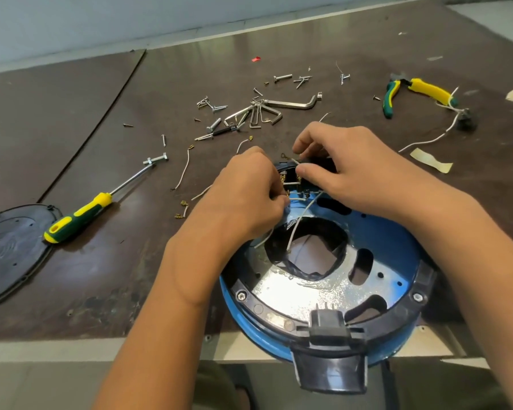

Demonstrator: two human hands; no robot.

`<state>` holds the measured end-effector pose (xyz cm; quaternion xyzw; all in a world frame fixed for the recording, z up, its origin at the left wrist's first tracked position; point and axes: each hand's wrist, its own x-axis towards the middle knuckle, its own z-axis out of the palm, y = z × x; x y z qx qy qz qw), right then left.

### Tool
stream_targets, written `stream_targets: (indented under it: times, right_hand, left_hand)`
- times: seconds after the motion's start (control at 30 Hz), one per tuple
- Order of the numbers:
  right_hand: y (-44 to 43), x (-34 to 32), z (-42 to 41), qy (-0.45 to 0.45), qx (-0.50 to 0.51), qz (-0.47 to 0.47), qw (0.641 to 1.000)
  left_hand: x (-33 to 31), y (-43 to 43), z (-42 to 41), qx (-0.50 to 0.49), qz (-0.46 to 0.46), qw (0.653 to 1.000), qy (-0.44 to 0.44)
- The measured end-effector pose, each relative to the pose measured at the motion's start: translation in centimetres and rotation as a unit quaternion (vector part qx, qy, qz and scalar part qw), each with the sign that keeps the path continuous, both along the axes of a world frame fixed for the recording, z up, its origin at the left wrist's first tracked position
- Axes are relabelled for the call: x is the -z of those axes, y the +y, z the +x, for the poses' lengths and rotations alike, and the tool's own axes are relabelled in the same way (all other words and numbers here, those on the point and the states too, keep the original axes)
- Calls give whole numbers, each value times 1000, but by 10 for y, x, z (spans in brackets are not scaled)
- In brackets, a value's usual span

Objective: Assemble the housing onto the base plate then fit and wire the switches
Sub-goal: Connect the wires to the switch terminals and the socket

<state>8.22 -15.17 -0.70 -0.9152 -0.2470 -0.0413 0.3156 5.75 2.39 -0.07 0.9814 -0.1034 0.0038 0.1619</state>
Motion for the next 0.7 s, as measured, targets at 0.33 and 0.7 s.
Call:
stream_targets:
  times: [0.33, 0.7]
  right_hand:
    - [3, -1, -2, 10, -8, -106, 994]
    - [3, -1, 1, -12, 4, -129, 992]
  left_hand:
    - [7, 5, 1, 10, -38, 998, -47]
    - [2, 7, -4, 16, -37, 997, -62]
